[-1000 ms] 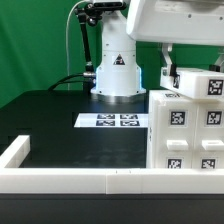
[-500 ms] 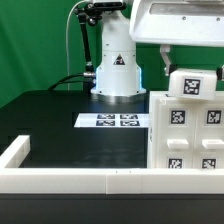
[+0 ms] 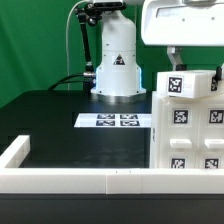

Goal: Assemble cabinet

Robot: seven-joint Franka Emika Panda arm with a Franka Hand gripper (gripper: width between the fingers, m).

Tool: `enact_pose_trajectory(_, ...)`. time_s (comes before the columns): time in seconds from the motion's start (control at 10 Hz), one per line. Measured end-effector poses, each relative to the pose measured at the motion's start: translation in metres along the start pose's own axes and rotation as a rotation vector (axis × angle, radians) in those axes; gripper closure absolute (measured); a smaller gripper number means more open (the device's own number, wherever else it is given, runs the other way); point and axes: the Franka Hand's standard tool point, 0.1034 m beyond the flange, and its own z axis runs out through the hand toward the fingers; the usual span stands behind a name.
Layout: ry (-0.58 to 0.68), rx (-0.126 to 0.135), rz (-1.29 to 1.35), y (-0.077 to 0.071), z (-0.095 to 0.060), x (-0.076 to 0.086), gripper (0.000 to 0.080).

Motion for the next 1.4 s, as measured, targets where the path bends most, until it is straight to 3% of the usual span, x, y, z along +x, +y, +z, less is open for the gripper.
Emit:
enact_pose_trajectory(0.6,-0.013,0.057,0.542,-0.008,0.0,-0.003,0.024)
enact_pose_trajectory(0.9,-0.049,0.065,0.902,-0.009,0.0,-0.004,0.024)
enact_pose_trajectory(1.1,-0.065,0.068,0.919,-0.01,0.0,-0.005,0.024)
enact_pose_trajectory(1.2,-0.081,0.069,0.933,-0.012,0.001,-0.009,0.0147)
enact_pose_trajectory(1.3,-0.082,0.071,0.895,-0.013,0.001,-0.01,0.0147)
enact_pose_trajectory(1.4,-0.091,0.076,0.884,-0.013,-0.001,-0.01,0.0033)
